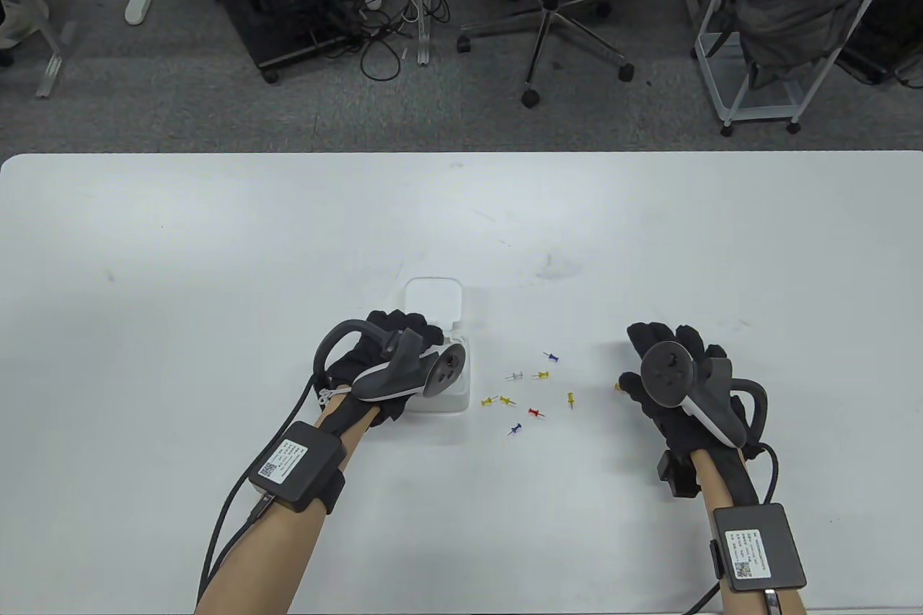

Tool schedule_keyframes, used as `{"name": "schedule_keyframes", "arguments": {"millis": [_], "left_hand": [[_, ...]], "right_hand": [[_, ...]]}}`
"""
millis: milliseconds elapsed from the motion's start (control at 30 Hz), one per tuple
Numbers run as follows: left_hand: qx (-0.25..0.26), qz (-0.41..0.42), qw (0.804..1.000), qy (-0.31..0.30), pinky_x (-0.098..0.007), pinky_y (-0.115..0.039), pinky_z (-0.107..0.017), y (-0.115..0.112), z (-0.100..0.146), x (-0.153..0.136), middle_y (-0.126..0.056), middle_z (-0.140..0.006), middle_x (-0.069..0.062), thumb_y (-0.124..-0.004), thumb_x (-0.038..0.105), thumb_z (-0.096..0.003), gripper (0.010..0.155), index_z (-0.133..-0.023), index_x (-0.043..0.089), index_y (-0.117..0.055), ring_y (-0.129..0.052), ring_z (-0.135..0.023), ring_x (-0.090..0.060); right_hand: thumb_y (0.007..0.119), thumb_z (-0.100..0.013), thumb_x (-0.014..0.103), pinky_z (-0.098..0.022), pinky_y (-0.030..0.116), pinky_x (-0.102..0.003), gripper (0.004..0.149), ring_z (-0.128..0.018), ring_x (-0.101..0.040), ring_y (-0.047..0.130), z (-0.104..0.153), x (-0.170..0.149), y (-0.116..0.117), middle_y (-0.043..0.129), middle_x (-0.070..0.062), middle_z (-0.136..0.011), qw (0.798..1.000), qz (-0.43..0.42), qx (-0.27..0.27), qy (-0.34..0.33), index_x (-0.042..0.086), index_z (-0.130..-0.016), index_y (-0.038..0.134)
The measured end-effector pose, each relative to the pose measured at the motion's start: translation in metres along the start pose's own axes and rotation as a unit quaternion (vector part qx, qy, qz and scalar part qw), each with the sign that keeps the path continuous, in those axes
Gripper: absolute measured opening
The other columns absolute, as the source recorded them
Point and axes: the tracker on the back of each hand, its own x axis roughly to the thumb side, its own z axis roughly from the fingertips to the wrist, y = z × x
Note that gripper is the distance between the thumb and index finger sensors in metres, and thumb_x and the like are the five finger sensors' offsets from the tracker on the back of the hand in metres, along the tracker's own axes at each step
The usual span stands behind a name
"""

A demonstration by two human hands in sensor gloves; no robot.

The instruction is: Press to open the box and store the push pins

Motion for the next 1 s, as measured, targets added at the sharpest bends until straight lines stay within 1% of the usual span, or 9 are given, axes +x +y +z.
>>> {"name": "schedule_keyframes", "arguments": {"millis": [167, 433, 633, 733, 900, 1000], "left_hand": [[0.009, 0.002, 1.0, 0.013, -0.048, -0.079, -0.073, 0.002, 0.01, -0.012, -0.085, -0.098, 0.009, -0.072, 0.052, -0.0483, 0.05, -0.095, 0.035, -0.074, -0.095, -0.079, -0.016], [0.025, 0.032, 0.997, 0.066, -0.049, -0.078, -0.073, -0.007, 0.042, -0.051, -0.082, -0.101, 0.006, -0.068, 0.052, -0.0502, 0.054, -0.1, 0.032, -0.069, -0.093, -0.082, -0.018], [0.037, 0.063, 0.991, 0.116, -0.049, -0.078, -0.073, -0.021, 0.073, -0.079, -0.08, -0.103, 0.004, -0.068, 0.052, -0.0509, 0.054, -0.101, 0.032, -0.068, -0.093, -0.084, -0.02], [0.053, 0.079, 0.986, 0.139, -0.05, -0.077, -0.073, -0.027, 0.087, -0.09, -0.08, -0.103, 0.004, -0.067, 0.052, -0.0511, 0.054, -0.101, 0.031, -0.068, -0.092, -0.084, -0.02], [0.061, 0.084, 0.98, 0.172, -0.05, -0.077, -0.073, -0.04, 0.099, -0.103, -0.08, -0.103, 0.004, -0.067, 0.052, -0.0514, 0.054, -0.101, 0.031, -0.069, -0.092, -0.085, -0.021], [0.049, 0.091, 0.98, 0.171, -0.05, -0.077, -0.074, -0.048, 0.101, -0.104, -0.08, -0.103, 0.004, -0.067, 0.052, -0.0514, 0.054, -0.101, 0.031, -0.069, -0.092, -0.085, -0.021]], "right_hand": [[0.071, -0.04, 0.052, -0.077, 0.045, -0.068, 0.069, -0.111, -0.04, 0.054, 0.0, 0.0, 0.0, 0.058, 0.003, -0.118, 1.0, 0.0, 0.0, 0.0, 0.035, -0.103, 0.049], [0.071, -0.04, 0.052, -0.077, 0.045, -0.068, 0.068, -0.111, -0.04, 0.054, 0.0, 0.001, 0.001, 0.058, 0.003, -0.118, 1.0, 0.0, 0.001, -0.003, 0.035, -0.103, 0.049], [0.071, -0.041, 0.052, -0.077, 0.045, -0.068, 0.068, -0.111, -0.04, 0.054, 0.0, 0.001, 0.002, 0.059, 0.003, -0.118, 1.0, -0.001, 0.005, -0.003, 0.035, -0.103, 0.05], [0.071, -0.04, 0.052, -0.077, 0.045, -0.068, 0.068, -0.111, -0.04, 0.054, 0.0, 0.001, 0.002, 0.059, 0.003, -0.118, 1.0, -0.001, 0.007, -0.002, 0.035, -0.103, 0.05], [0.071, -0.04, 0.052, -0.077, 0.045, -0.068, 0.068, -0.11, -0.04, 0.054, -0.001, 0.001, 0.005, 0.059, 0.002, -0.118, 1.0, 0.0, 0.014, 0.003, 0.035, -0.103, 0.05], [0.071, -0.04, 0.052, -0.076, 0.045, -0.068, 0.068, -0.11, -0.04, 0.055, -0.001, 0.0, 0.009, 0.059, 0.002, -0.118, 1.0, 0.003, 0.021, 0.004, 0.034, -0.103, 0.05]]}}
